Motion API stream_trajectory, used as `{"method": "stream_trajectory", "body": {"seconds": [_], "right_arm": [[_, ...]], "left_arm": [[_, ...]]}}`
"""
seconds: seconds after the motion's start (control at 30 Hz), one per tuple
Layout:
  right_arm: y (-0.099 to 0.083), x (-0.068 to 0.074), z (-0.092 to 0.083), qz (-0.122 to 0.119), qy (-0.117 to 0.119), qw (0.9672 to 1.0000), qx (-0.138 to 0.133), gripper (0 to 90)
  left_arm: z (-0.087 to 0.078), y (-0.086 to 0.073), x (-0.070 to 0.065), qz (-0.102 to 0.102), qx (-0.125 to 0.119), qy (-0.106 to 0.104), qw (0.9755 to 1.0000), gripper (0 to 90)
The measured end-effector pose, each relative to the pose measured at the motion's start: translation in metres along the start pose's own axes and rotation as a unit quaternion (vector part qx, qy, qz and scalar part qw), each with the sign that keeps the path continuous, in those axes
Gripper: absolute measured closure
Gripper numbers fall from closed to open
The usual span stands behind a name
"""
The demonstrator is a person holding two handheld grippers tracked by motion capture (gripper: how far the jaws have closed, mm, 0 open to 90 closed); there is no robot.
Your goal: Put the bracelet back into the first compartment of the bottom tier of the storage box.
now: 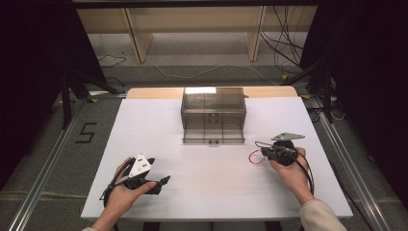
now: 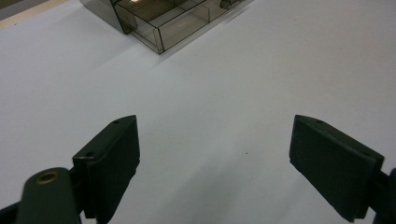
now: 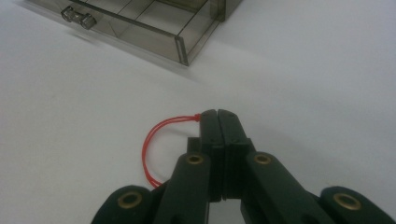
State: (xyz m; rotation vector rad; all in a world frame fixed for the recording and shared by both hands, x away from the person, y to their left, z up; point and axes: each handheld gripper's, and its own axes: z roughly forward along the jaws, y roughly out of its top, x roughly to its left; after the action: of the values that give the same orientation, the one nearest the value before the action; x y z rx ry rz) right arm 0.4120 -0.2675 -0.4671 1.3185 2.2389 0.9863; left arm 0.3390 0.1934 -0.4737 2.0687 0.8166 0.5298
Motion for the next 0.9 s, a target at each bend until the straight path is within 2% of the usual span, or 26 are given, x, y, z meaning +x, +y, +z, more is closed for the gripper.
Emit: {"method": "stream_trajectory", "body": {"seconds": [0.9], "right_arm": [[0.011, 0.002, -0.012, 0.009, -0.001, 0.9994, -0.034, 90.0]], "left_arm": [[0.000, 0.000, 0.000, 0.001, -0.002, 0.001, 1.0000, 16.1]]}}
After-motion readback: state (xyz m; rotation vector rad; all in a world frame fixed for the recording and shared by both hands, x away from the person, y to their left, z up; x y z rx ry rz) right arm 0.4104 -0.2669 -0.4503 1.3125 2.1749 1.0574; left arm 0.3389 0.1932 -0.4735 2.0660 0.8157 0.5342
